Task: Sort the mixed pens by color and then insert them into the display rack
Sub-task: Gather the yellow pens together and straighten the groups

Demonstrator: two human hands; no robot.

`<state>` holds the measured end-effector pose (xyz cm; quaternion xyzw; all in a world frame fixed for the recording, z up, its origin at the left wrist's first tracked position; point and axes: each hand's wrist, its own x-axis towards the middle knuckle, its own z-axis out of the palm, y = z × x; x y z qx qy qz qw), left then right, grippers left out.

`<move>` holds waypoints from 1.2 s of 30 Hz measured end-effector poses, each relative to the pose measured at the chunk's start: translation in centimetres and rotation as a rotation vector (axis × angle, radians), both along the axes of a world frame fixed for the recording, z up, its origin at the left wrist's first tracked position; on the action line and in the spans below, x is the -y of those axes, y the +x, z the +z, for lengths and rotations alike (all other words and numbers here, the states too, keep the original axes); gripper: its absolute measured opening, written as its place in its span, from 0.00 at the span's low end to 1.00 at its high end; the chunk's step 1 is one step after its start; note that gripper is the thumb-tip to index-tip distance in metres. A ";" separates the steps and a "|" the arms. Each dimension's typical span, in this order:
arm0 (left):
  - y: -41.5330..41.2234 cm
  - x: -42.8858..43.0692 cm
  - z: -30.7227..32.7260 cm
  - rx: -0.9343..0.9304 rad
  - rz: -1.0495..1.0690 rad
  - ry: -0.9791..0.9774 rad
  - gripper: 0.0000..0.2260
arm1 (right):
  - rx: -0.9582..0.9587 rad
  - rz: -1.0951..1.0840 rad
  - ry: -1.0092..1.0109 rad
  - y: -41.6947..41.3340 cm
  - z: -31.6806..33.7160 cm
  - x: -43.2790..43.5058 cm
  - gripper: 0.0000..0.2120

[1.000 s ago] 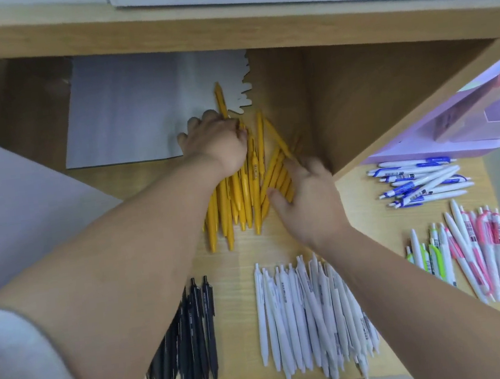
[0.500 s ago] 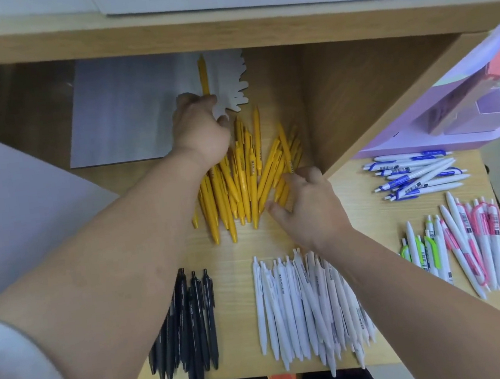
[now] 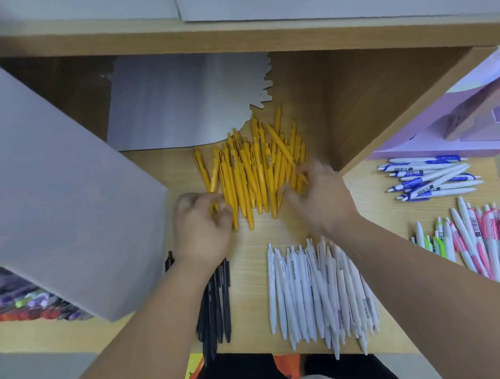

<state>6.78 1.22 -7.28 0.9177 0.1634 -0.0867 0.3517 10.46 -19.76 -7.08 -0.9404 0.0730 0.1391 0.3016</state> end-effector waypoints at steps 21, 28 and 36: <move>7.7 2.8 -0.8 -0.228 0.058 -0.036 0.16 | -0.175 -0.154 0.054 5.6 -1.7 -2.2 0.10; 8.6 2.7 -0.2 -0.283 0.057 -0.164 0.05 | -0.231 -0.133 0.001 7.1 -1.3 -2.8 0.29; 8.4 2.3 -0.2 -0.262 0.110 -0.318 0.02 | -0.266 -0.041 0.024 6.9 -1.3 -2.7 0.22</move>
